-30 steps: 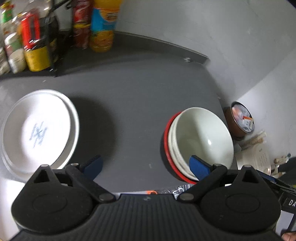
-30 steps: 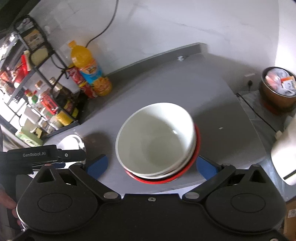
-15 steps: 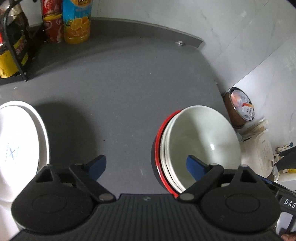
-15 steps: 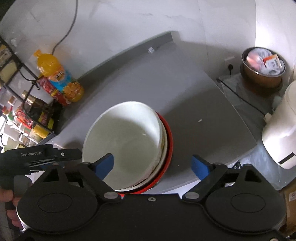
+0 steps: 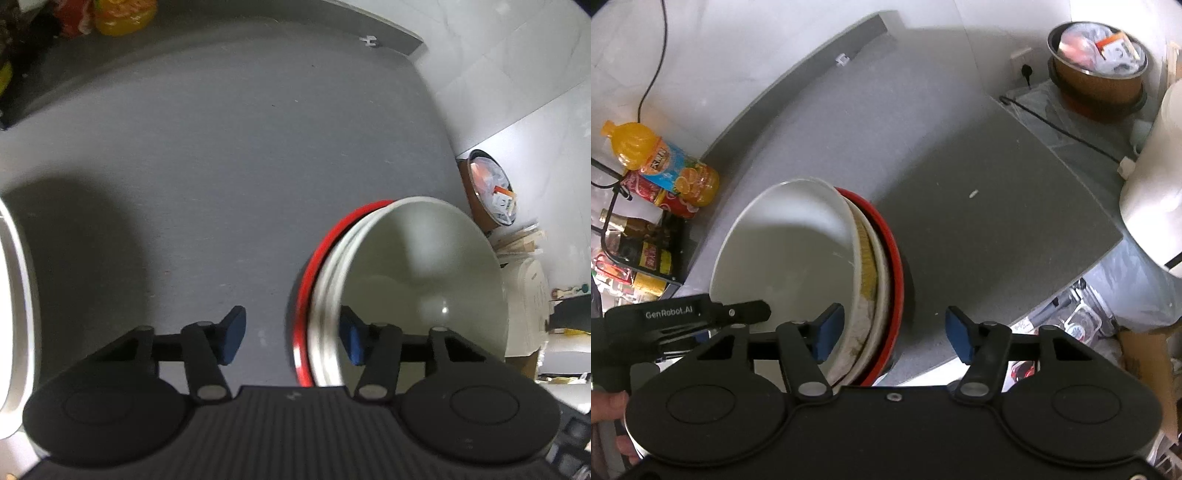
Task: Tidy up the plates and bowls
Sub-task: 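Close both tools on the rim of the red-and-white bowl stack, then lift the bowl stack with both tools and carry it over the plate stack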
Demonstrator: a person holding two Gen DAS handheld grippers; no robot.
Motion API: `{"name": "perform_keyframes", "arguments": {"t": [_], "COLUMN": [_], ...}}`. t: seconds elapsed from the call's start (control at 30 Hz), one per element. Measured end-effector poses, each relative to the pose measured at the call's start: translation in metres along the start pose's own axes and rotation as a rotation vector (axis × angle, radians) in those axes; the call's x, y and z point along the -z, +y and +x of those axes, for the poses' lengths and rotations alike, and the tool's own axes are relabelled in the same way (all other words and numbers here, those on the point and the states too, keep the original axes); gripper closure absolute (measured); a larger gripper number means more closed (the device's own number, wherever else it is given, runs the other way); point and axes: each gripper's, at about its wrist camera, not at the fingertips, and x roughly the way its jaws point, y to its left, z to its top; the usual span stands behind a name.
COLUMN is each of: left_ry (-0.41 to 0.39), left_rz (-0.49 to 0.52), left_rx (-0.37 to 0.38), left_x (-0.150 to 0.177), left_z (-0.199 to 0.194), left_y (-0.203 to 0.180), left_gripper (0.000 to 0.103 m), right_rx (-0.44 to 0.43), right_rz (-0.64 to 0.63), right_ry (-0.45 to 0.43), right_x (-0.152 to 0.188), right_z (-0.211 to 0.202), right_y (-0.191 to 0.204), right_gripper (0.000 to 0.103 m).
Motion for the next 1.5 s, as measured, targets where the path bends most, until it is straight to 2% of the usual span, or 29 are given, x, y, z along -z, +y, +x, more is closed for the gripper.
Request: {"name": "perform_keyframes", "arguments": {"t": [0.23,0.33,0.5,0.87,1.5], "left_ry": [0.056,0.051,0.053,0.006,-0.121], "left_rz": [0.007,-0.002,0.008,-0.007,-0.075], "left_rx": [-0.008,-0.015,-0.008,0.011,-0.004], "left_x": [-0.003,-0.003,0.002,0.012,0.043], "left_z": [0.018,0.021,0.02,-0.001,-0.07], "left_y": [-0.007,-0.008,-0.01,-0.01,0.004], "left_gripper": [0.073,0.073,0.073,0.074,0.073], "right_rx": [-0.007,-0.051,0.001,-0.02,-0.128], "right_rz": [0.017,0.032,-0.043,-0.105,-0.233], "right_ry": [0.047,0.078,0.079,0.035,0.007], "right_x": [-0.004,-0.006,-0.008,-0.004,0.001], "right_z": [0.02,0.029,0.027,0.008,-0.027], "right_y": [-0.003,-0.003,0.005,0.014,0.046], "right_gripper": [0.049,0.062,0.071,0.071,0.071]}}
